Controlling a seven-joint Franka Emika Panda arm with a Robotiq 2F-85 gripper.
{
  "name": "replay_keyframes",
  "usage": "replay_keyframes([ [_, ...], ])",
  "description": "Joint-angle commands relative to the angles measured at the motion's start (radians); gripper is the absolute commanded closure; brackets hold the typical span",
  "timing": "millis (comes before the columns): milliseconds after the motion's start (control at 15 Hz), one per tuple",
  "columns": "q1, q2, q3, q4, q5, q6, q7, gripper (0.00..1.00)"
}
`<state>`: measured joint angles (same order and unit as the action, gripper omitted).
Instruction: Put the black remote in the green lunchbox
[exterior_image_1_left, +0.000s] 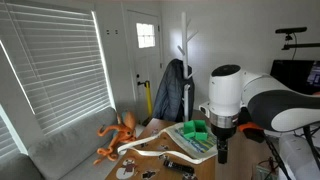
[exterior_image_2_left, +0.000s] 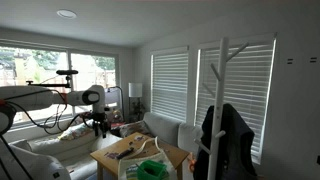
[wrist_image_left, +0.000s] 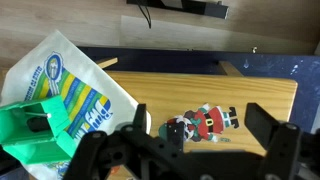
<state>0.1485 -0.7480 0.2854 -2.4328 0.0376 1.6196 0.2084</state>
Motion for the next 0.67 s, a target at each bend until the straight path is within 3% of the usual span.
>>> replay_keyframes([
  [0,0.009,0.003,-0.006,0.002,-0.004,-0.002,0.005,0.0],
  [400,0.009,0.003,-0.006,0.002,-0.004,-0.002,0.005,0.0],
  [600,0.003,0.03,-0.032,-0.031,-0.026,0.129,-0.051,0.0],
])
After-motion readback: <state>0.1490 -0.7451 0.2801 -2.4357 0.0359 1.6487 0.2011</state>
